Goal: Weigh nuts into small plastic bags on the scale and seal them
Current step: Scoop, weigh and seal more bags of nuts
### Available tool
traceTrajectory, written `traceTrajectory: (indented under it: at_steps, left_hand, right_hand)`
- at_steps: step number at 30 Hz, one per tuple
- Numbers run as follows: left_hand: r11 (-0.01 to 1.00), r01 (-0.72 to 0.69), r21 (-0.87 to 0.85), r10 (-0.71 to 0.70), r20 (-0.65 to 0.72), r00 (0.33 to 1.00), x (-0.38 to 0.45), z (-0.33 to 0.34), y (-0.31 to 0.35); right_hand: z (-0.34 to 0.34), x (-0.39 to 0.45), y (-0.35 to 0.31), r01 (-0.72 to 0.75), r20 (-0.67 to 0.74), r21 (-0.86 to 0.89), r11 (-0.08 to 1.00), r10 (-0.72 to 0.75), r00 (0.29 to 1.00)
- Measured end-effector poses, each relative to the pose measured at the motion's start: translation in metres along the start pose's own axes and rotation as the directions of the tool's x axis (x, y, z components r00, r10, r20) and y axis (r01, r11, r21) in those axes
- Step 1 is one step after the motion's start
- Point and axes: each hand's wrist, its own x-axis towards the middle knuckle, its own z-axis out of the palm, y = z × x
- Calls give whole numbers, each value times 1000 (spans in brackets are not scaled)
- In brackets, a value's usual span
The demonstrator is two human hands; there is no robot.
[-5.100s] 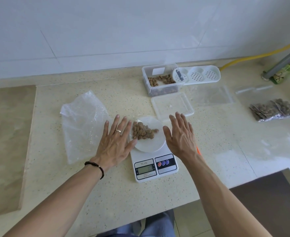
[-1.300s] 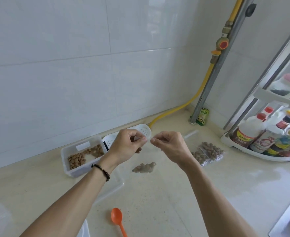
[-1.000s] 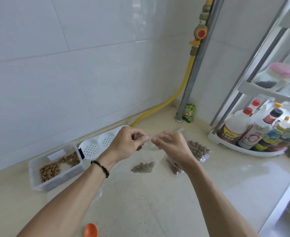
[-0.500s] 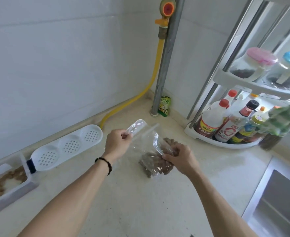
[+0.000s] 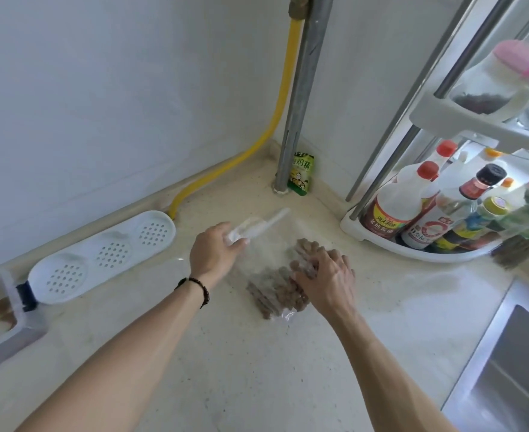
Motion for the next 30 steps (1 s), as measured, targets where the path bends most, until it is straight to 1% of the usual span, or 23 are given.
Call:
traceTrajectory:
  at_steps: [3,5,9,12,14,17,19,22,24,26,28,30]
  left_hand:
    - [999,-41,28,42,-41,998,-9,-13,-11]
    - [996,-59,69,62,-52,997,-18,-25,-26]
    - [961,-62,268,70,-21,997,-41,-58,-71]
    - [898,-17,440,-9,58,998,-53,-78,-106]
    - [853,18,521,-59,63,996,-58,-86,-124]
    - [835,58,548,-108,58,992,-61,-88,-139]
    - [811,70,581,-107,30,994,-61,-87,-139]
    - [745,63,664,-71,-15,997,-60,-85,-138]
    - [737,56,674,-60,-17,998,-60,-85,-139]
    - [766,54,641,-62,-10,998,-59,-84,-140]
    - [807,57,588,-64,-10,998,-59,-86,-139]
    - [879,68,472,-67,-20,998,-59,-88,-137]
  right_hand:
    - [1,1,-18,57,-22,51,997,-56,998]
    - [6,0,-40,95,13,93,991,-97,995]
    - [34,-11,-91,185,140,194,963,-213,967]
    - [64,-23,-120,219,240,228,949,-273,932]
    - [81,-27,-133,217,316,214,952,-278,907]
    - [101,-29,-143,257,363,143,956,-292,885]
    - [109,-27,-146,262,371,105,959,-282,885]
    - [119,-27,-148,275,380,80,958,-284,880]
    - [122,-28,-148,263,370,116,958,-287,883]
    - [122,-28,-148,221,346,198,955,-279,896]
    - [119,-28,-148,189,301,285,940,-275,913]
    - [115,-26,-148,204,251,339,918,-297,921]
